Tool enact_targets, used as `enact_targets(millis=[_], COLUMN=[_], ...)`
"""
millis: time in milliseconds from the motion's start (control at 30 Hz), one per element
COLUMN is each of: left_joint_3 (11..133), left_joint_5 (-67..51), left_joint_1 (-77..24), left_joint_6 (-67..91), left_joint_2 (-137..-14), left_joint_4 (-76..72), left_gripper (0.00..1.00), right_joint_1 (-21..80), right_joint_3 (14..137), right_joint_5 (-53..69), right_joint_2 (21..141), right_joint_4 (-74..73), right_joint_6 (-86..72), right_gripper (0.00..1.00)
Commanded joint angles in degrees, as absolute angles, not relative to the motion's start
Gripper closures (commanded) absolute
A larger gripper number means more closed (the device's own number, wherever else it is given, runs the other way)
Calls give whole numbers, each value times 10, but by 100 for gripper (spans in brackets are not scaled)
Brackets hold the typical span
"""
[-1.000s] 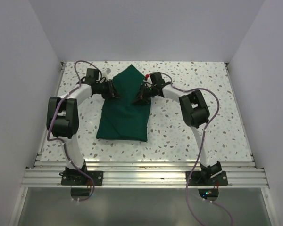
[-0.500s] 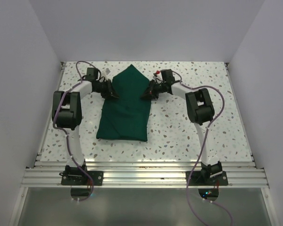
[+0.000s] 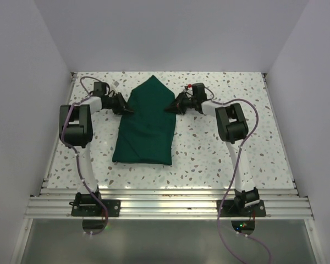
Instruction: Prepare the surgical pack
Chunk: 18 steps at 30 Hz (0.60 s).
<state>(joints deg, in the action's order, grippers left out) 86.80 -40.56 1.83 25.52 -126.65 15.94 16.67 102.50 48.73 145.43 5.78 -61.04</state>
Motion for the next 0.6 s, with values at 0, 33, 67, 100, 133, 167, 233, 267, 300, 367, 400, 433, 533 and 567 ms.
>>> enact_targets(millis=[0,33,67,100,133,167,233,267,300,367,400,433,533,567], left_joint_3=[880,881,885,888,894,896,900,900,901,905,909,917,946,954], left_joint_5=[-438,-438,-438,-441,-444,-446,-452,-453,-458,-461,-461,-461,-449,-442], left_joint_1=[21,21,21,20,21,21,21,22,22,22,22,24,25,26], left_joint_6=[315,321,335,340,346,361,376,395,406,431,439,446,464,469], left_joint_2=[-1281,-1284,-1292,-1296,-1303,-1315,-1324,-1333,-1337,-1347,-1350,-1353,-1367,-1373], left_joint_4=[70,62,49,42,35,23,9,-25,-38,-71,-82,-93,-118,-126], left_gripper=[84,83,83,83,82,82,82,82,82,80,79,78,73,71], right_joint_1=[162,163,163,162,163,162,163,163,162,163,162,163,161,159], right_joint_3=[1053,1063,1068,1070,1075,1077,1078,1078,1082,1096,1105,1126,1187,1205], right_joint_5=[439,435,422,416,408,397,389,387,381,375,372,370,357,354], right_joint_2=[1477,1478,1483,1484,1485,1491,1498,1501,1508,1513,1521,1527,1549,1555], right_joint_4=[88,85,82,75,74,76,91,99,109,111,112,110,87,77], right_joint_6=[-643,-646,-646,-647,-650,-655,-676,-682,-687,-694,-696,-695,-688,-686], right_gripper=[83,83,83,83,83,83,83,83,83,83,83,83,81,80])
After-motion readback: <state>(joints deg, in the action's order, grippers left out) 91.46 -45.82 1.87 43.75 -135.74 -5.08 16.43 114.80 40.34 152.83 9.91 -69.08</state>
